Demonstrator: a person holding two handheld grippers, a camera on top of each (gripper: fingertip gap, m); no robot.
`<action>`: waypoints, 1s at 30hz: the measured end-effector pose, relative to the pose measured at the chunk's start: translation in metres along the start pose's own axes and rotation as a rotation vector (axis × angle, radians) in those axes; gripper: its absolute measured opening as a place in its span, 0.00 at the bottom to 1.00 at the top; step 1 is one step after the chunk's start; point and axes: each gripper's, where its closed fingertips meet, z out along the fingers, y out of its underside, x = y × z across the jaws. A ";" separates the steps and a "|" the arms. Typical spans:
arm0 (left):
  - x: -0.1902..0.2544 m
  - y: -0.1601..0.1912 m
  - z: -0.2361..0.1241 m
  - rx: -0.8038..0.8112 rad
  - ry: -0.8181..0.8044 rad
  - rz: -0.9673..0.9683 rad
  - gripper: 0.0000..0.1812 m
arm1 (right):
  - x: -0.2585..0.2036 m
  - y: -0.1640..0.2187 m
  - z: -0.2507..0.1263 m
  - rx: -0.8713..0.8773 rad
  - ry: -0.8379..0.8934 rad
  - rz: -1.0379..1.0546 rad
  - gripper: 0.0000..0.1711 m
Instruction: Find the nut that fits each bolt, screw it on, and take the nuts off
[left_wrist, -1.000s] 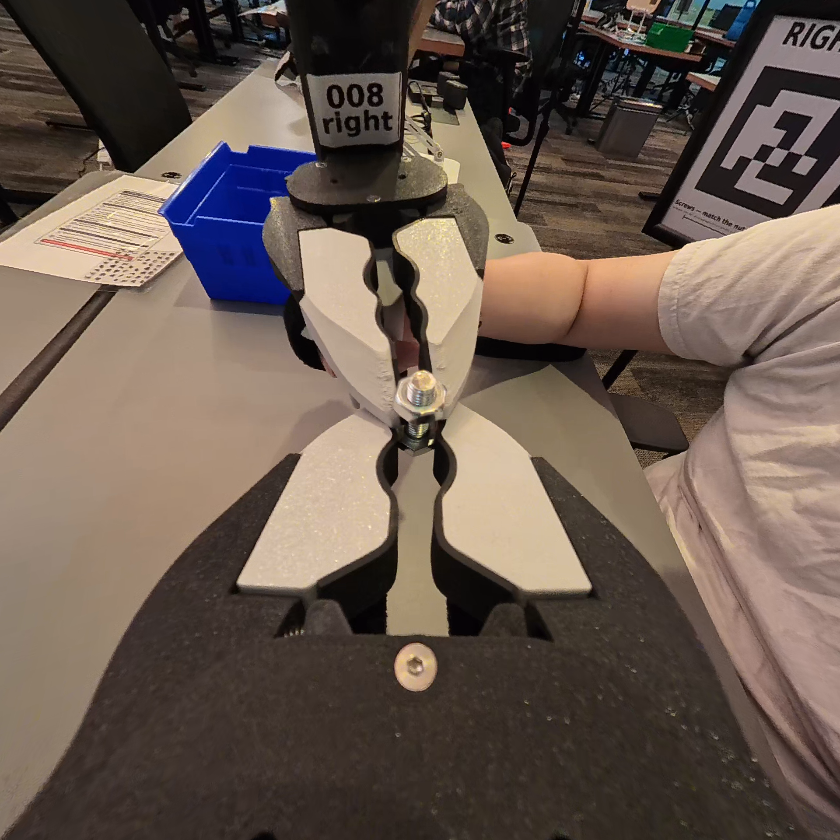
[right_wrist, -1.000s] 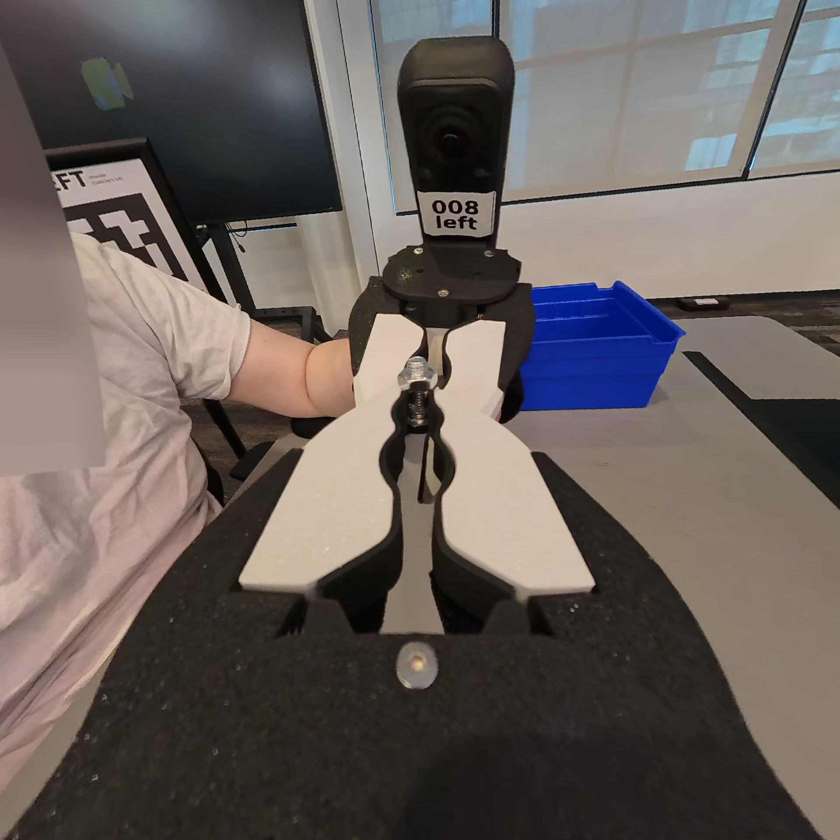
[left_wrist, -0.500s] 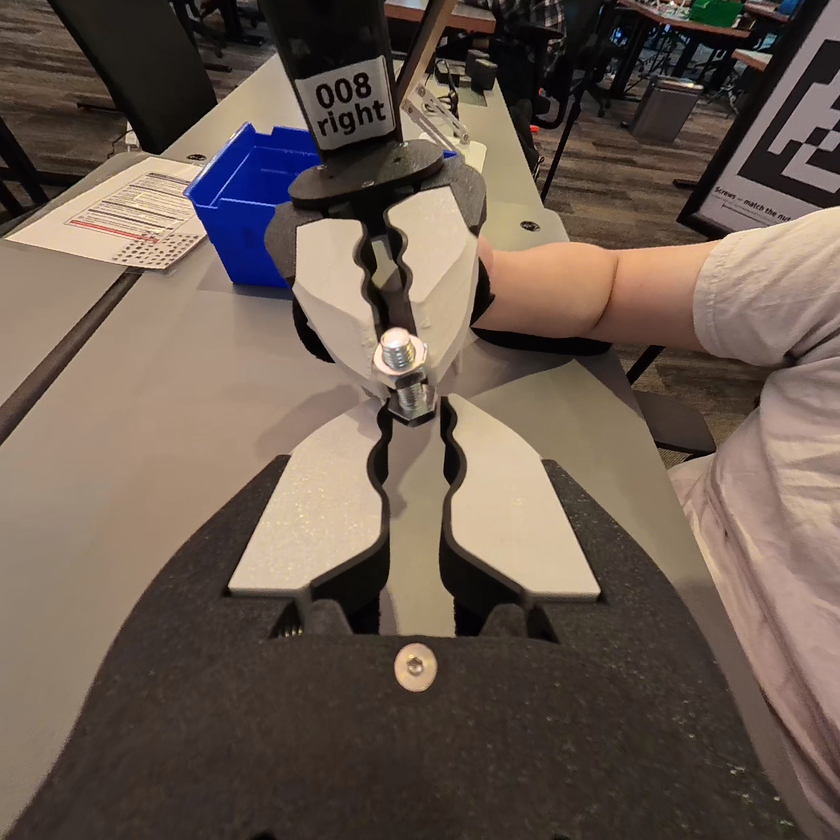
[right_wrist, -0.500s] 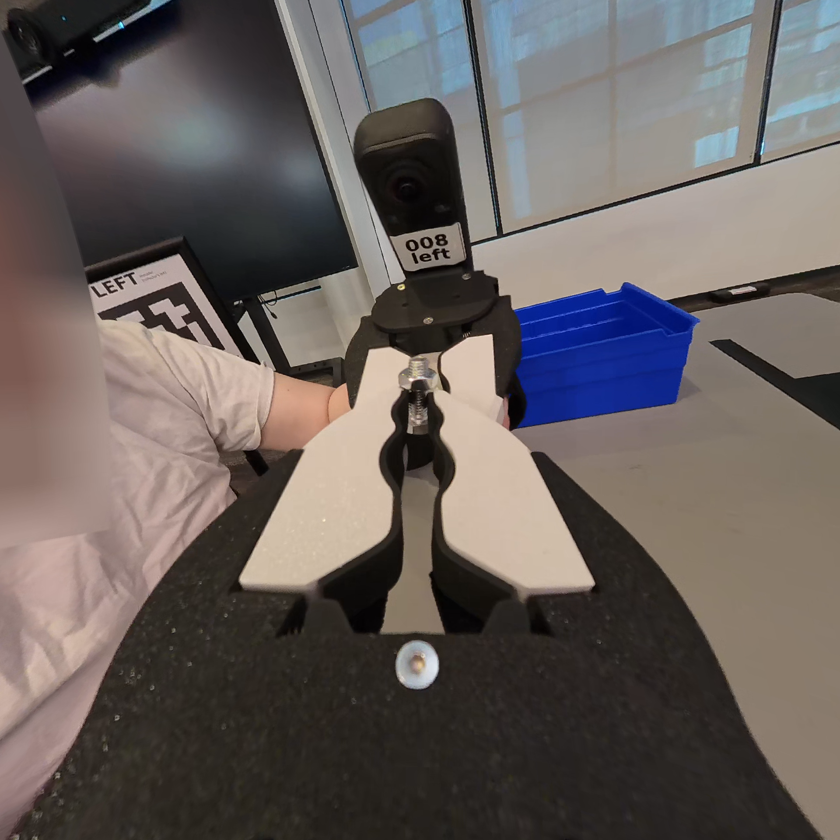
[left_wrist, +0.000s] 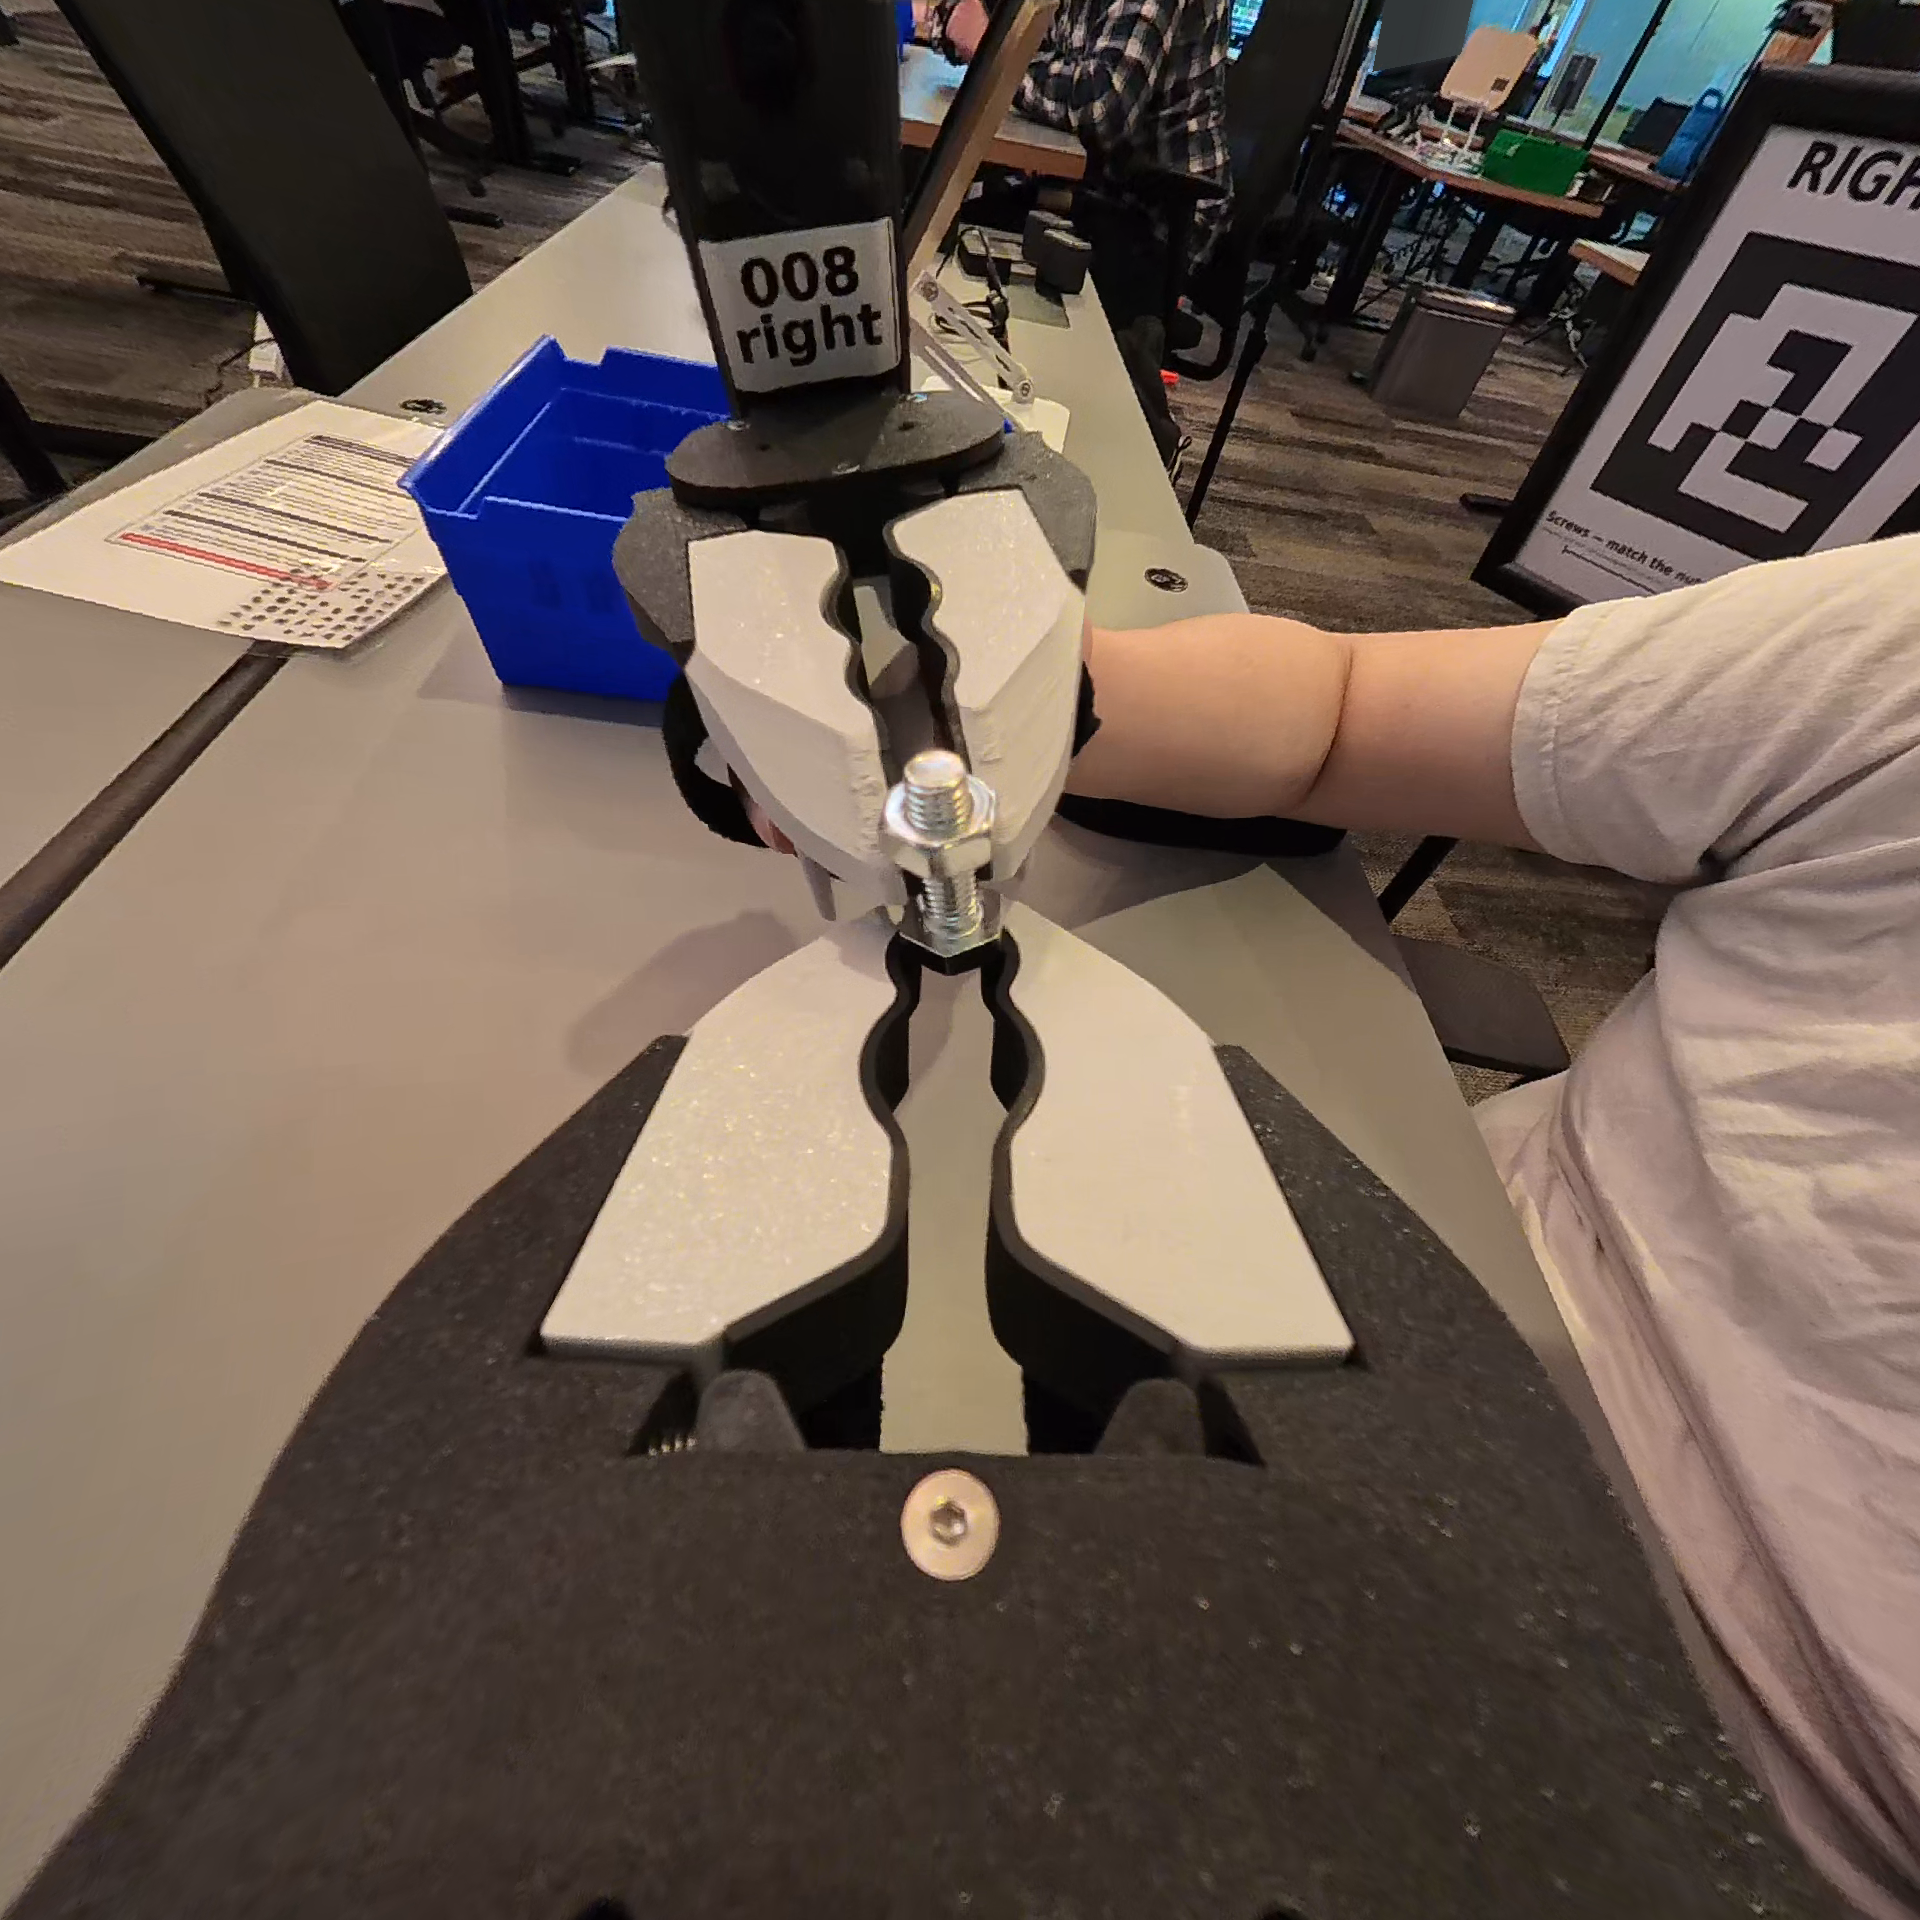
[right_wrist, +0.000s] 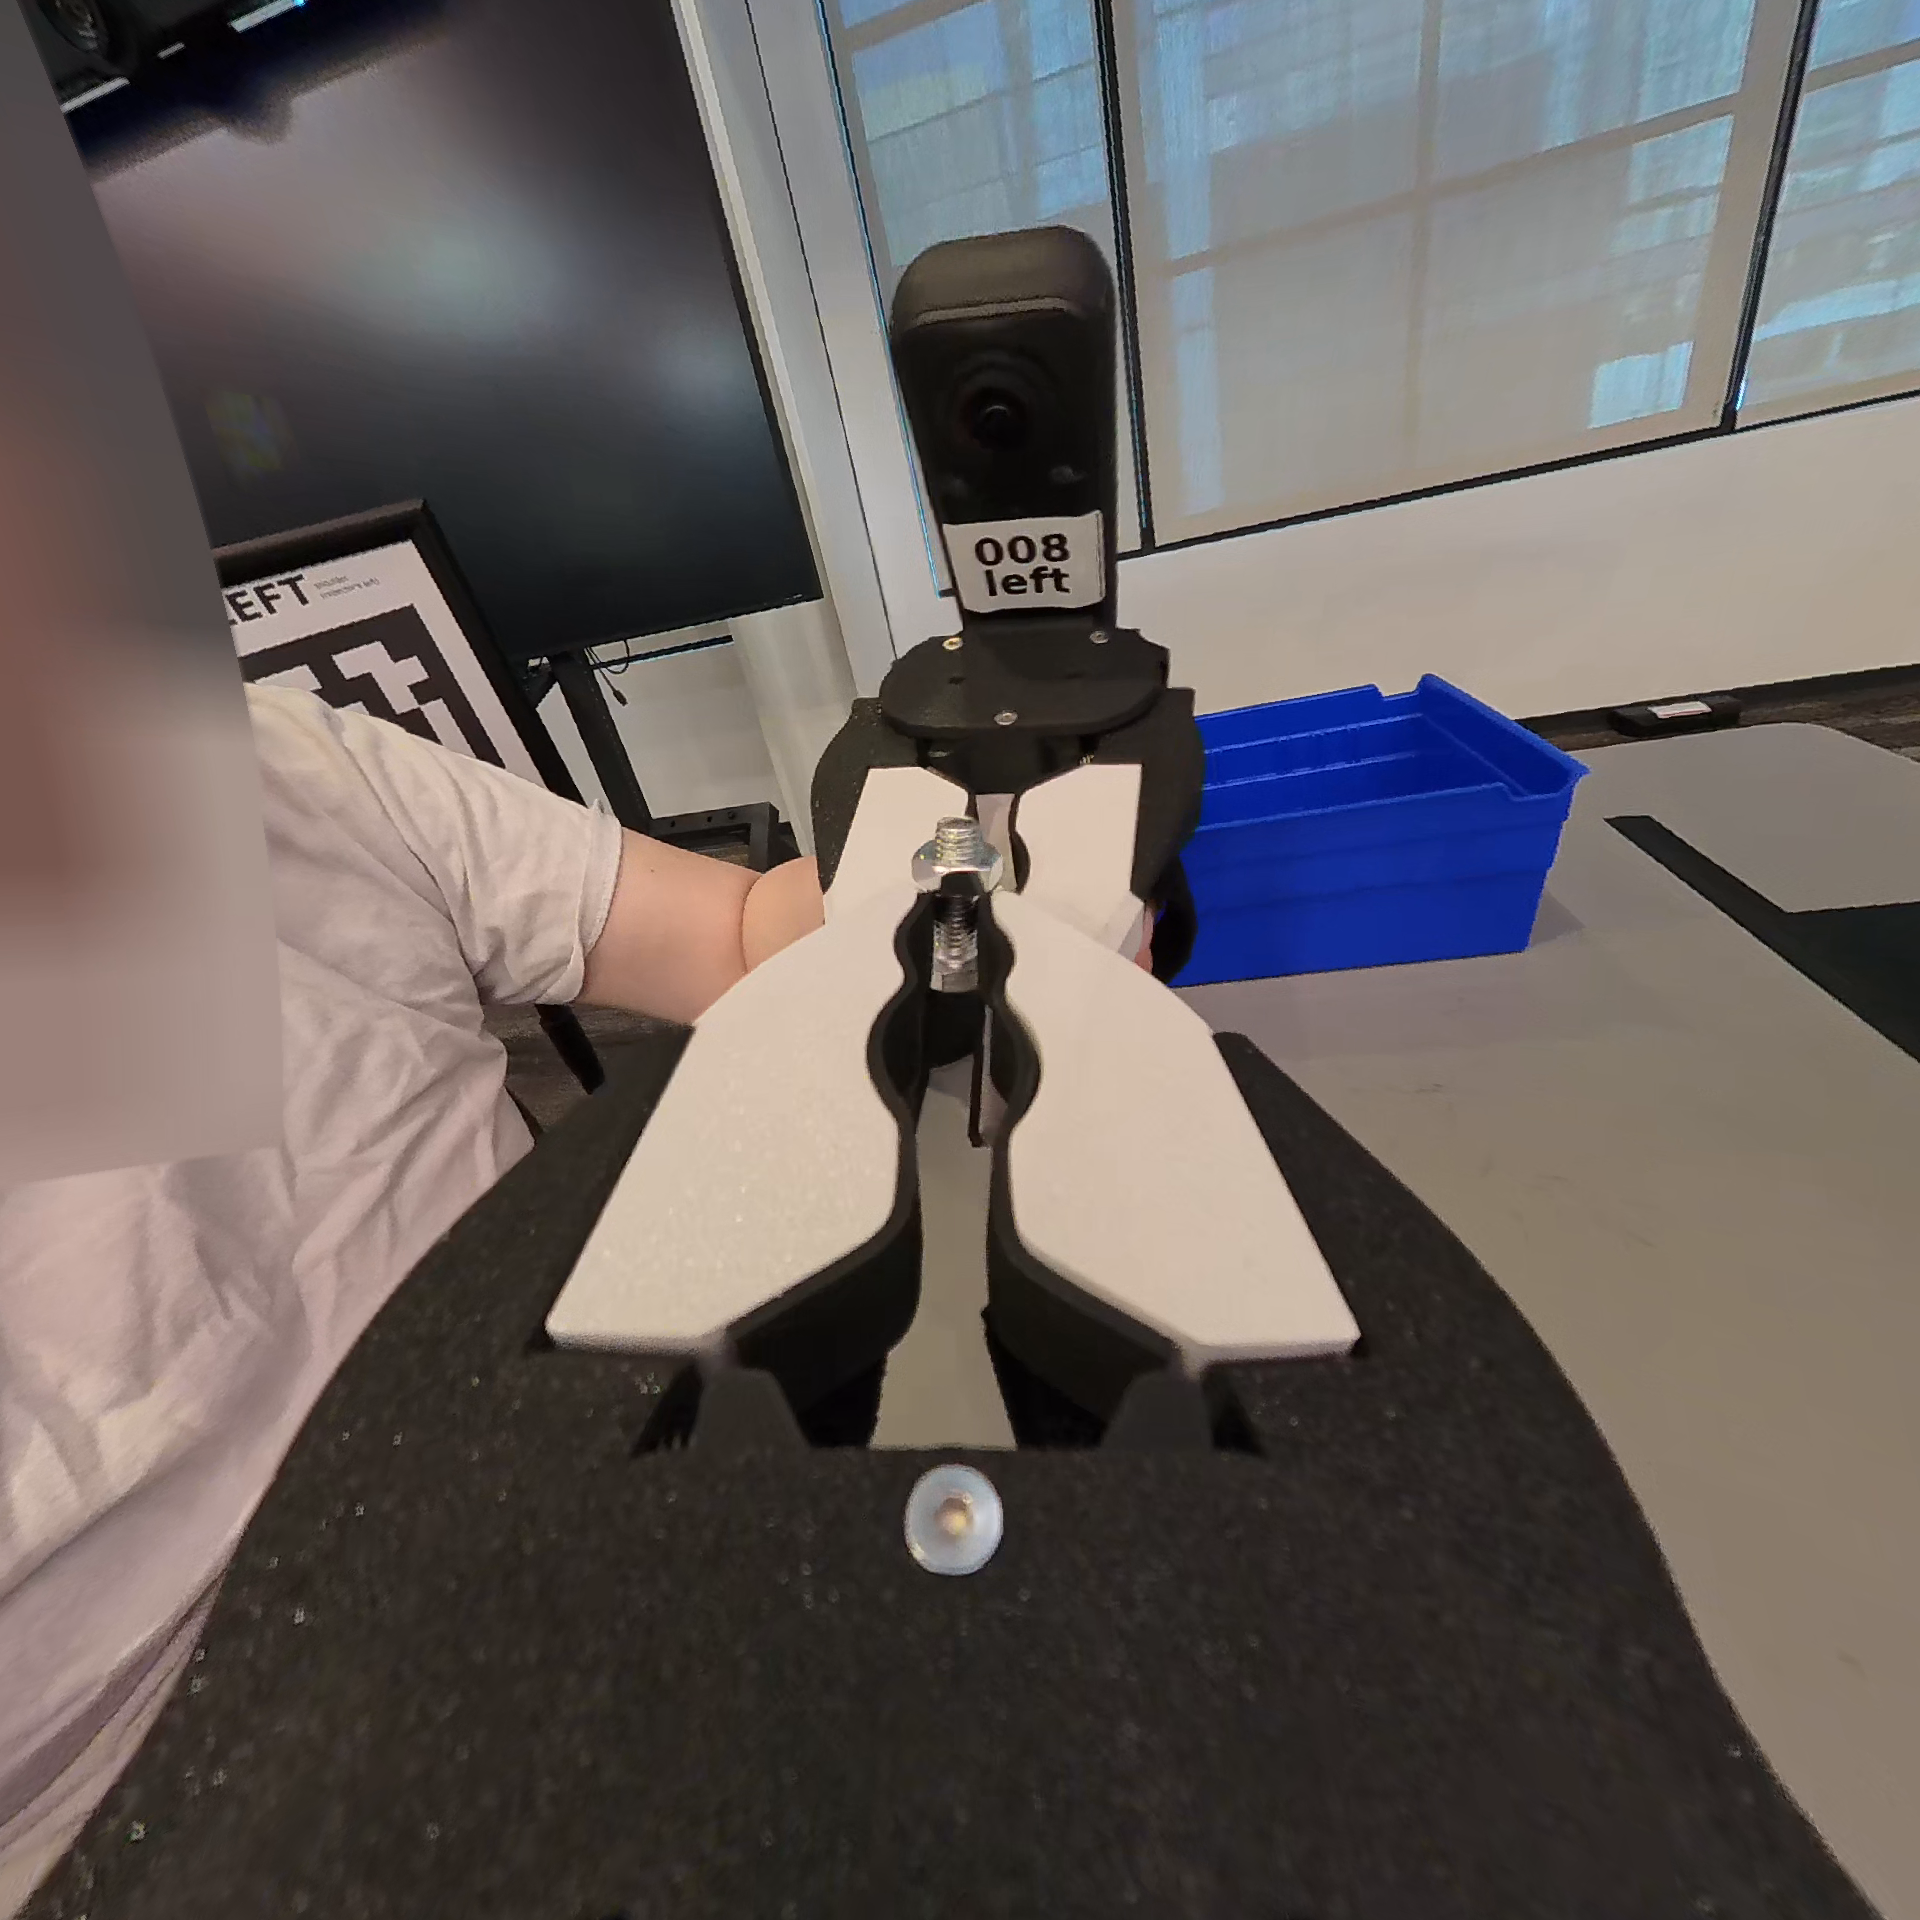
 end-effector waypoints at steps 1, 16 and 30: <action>0.000 0.000 0.000 0.001 0.003 -0.002 0.06 | 0.000 0.000 0.000 -0.002 0.002 -0.007 0.04; 0.005 0.000 0.001 0.009 0.049 -0.030 0.00 | -0.002 -0.001 -0.002 0.008 -0.016 -0.013 0.04; 0.003 -0.005 -0.001 0.041 0.041 -0.046 0.11 | -0.003 -0.002 -0.003 0.010 -0.004 -0.057 0.04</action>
